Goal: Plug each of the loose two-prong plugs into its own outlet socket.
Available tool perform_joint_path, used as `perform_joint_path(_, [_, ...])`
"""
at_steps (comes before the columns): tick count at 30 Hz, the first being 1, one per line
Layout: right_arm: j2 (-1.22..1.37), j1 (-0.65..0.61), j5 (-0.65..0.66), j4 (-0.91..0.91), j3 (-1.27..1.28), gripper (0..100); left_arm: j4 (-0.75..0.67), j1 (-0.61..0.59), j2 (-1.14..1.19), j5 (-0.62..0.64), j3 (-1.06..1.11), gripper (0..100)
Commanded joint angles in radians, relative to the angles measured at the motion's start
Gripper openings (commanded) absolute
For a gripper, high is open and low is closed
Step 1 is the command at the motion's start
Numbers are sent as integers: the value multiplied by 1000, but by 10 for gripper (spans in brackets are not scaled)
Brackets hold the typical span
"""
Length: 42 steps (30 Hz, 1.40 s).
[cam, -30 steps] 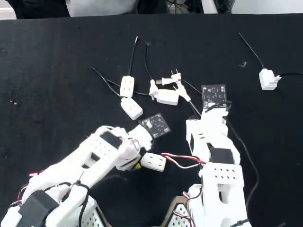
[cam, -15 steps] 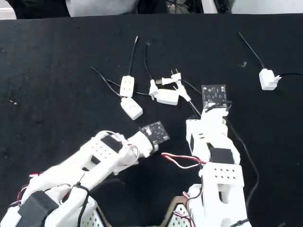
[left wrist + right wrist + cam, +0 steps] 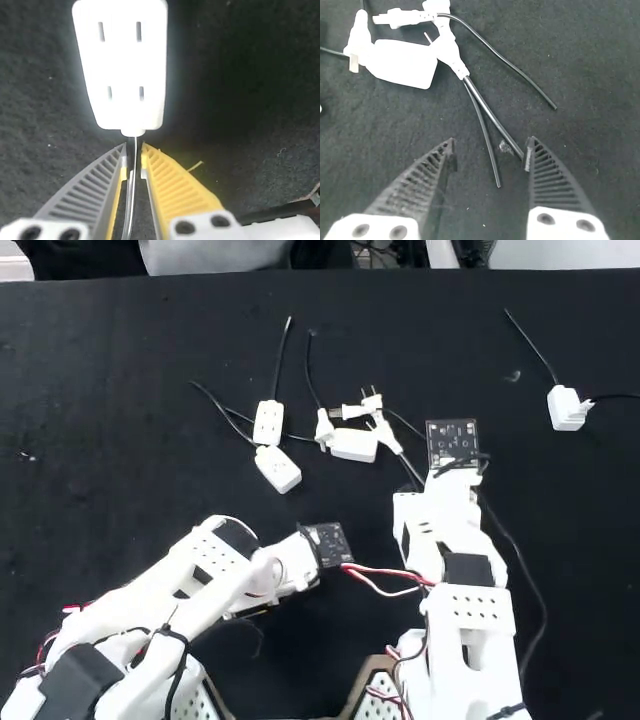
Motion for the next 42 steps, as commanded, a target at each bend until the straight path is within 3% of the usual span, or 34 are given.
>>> perform_joint_path(1, [-8, 20, -8, -25, -2, 215, 29, -44, -11, -14, -30, 34])
perform_joint_path(8, [-10, 20, -6, -25, -2, 215, 311, -131, -11, -18, -185, 142])
perform_joint_path(11, [-10, 20, -6, -25, -2, 215, 371, -130, -11, -28, -232, 163])
perform_joint_path(14, [-10, 20, -6, -25, -2, 215, 374, -131, -11, -75, -249, 162])
perform_joint_path(17, [-10, 20, -6, -25, -2, 215, 348, -114, -11, -46, -252, 160])
perform_joint_path(23, [-10, 20, -6, -23, -2, 215, 141, -42, -11, 199, -209, 116])
perform_joint_path(29, [-10, 20, -6, -21, -2, 215, 23, -128, -11, 376, -136, 116])
perform_joint_path(35, [-10, 21, -6, -20, -8, 215, 38, -213, -31, 376, -137, 117])
perform_joint_path(39, [-10, 21, -5, -21, -8, 215, 178, -162, -140, 282, -170, 119])
perform_joint_path(42, [-10, 57, -5, -14, -21, 215, 253, -197, -258, 227, -177, 119])
